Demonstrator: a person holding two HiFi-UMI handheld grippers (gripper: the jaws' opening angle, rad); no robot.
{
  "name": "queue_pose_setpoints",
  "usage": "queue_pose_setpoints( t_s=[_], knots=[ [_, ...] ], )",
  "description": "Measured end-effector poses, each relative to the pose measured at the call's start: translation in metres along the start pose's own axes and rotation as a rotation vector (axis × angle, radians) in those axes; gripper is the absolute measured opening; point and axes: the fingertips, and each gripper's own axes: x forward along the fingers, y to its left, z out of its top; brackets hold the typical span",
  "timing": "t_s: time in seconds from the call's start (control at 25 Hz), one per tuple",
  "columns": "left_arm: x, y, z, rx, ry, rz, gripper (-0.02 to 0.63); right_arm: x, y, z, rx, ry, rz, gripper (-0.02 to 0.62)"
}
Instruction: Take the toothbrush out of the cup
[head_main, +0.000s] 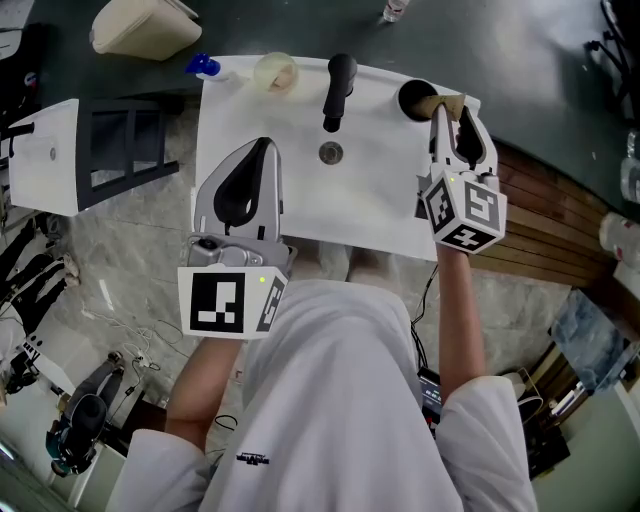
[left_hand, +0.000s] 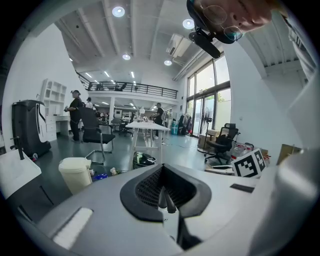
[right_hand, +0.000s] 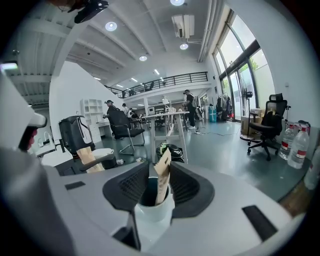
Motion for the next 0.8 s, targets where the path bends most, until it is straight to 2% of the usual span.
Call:
queue_pose_setpoints(
  t_s=[0.4, 0.6, 0.8],
  knots=[
    [-0.022, -0.001, 0.013, 0.012, -0.032, -0.01, 0.005, -0.043, 0.011, 0.042, -0.038, -0.061, 0.006, 0.097],
    [-0.033, -0.002, 0.021, 0.014, -0.055, -0.016, 0.005, -0.072, 0.014, 0.066, -0.065, -0.093, 0.007, 0.055],
    [-0.043, -0.001, 0.03, 0.02, -0.076, -0.031, 0.005, -0.095, 0.031, 0.081, -0.063, -0.083, 0.065, 0.023]
  ],
)
